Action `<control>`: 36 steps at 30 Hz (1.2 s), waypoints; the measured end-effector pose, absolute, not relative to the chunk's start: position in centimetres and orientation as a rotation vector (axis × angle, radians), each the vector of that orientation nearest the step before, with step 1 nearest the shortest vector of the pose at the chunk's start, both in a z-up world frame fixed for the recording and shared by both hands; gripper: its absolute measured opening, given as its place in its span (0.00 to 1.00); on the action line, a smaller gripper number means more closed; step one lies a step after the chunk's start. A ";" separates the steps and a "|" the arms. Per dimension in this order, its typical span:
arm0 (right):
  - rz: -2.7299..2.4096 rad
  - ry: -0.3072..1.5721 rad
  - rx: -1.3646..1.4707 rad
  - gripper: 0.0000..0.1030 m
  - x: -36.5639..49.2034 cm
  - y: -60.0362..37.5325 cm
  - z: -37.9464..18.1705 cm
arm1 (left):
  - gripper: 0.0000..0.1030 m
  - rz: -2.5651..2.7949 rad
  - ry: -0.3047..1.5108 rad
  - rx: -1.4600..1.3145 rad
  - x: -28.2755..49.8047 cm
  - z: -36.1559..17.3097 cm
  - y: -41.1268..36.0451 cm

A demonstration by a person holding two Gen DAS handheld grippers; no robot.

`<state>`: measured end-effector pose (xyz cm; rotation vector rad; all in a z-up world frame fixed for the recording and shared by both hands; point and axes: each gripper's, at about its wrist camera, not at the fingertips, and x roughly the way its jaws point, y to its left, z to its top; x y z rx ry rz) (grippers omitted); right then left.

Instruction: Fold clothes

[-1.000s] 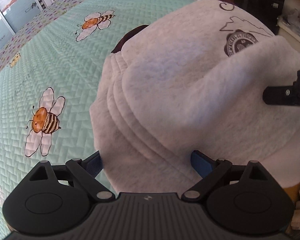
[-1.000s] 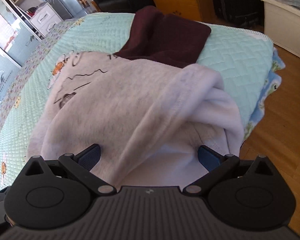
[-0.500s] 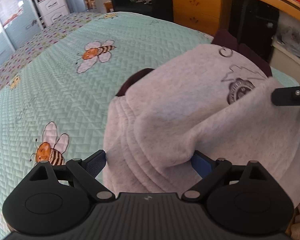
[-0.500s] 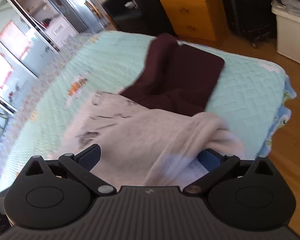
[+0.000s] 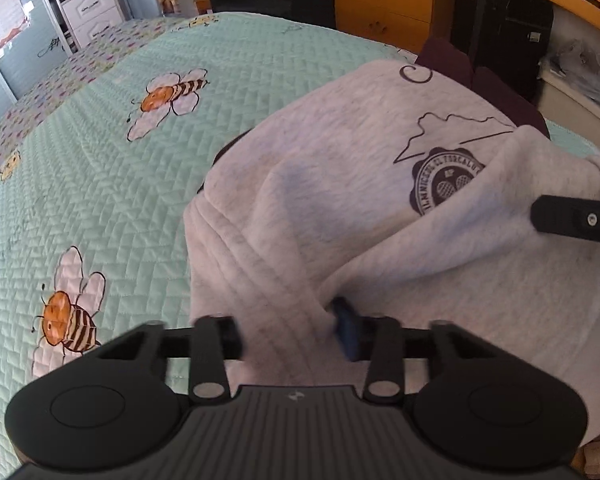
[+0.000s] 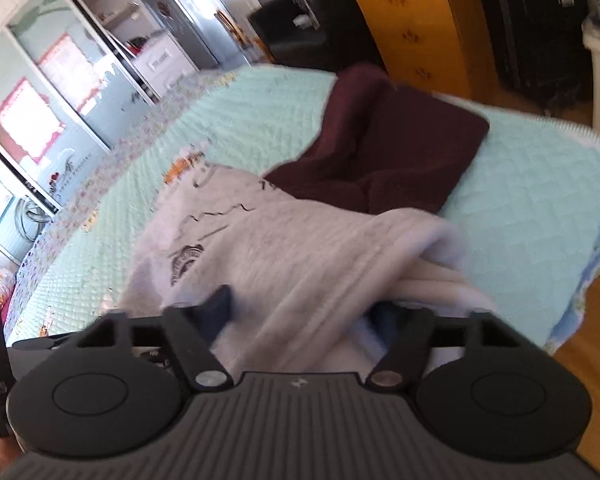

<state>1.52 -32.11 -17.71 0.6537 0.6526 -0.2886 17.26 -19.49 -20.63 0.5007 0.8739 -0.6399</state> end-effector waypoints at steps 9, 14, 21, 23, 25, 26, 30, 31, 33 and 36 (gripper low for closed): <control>-0.291 0.572 0.635 0.29 -0.5 -30.5 -15.5 | 0.10 -0.649 0.830 0.454 16.2 -18.8 -18.4; -0.261 0.504 0.620 0.26 -1.7 -29.3 -13.4 | 0.10 -0.668 0.782 0.370 16.0 -16.5 -16.7; -0.185 0.409 0.573 0.23 -2.5 -27.3 -8.6 | 0.10 -0.671 0.681 0.304 14.6 -12.4 -13.7; -0.159 0.383 0.551 0.21 -2.6 -26.5 -7.2 | 0.10 -0.654 0.653 0.272 14.3 -10.8 -12.3; -0.132 0.351 0.516 0.18 -2.9 -25.4 -5.4 | 0.10 -0.639 0.623 0.238 14.1 -9.0 -10.5; -0.115 0.335 0.500 0.13 -3.1 -24.9 -4.6 | 0.10 -0.631 0.607 0.221 14.0 -8.0 -9.6; -0.021 0.302 0.425 0.09 -2.7 -22.2 -1.5 | 0.10 -0.591 0.570 0.193 13.5 -5.0 -6.3; -0.009 0.302 0.421 0.09 -2.5 -21.7 -1.1 | 0.10 -0.574 0.569 0.192 13.3 -4.5 -5.4; 0.026 0.296 0.426 0.09 -2.2 -20.7 -0.6 | 0.10 -0.550 0.557 0.185 13.0 -3.7 -3.6; 0.082 0.287 0.410 0.09 -1.9 -18.7 0.3 | 0.10 -0.511 0.528 0.164 12.2 -2.6 -0.5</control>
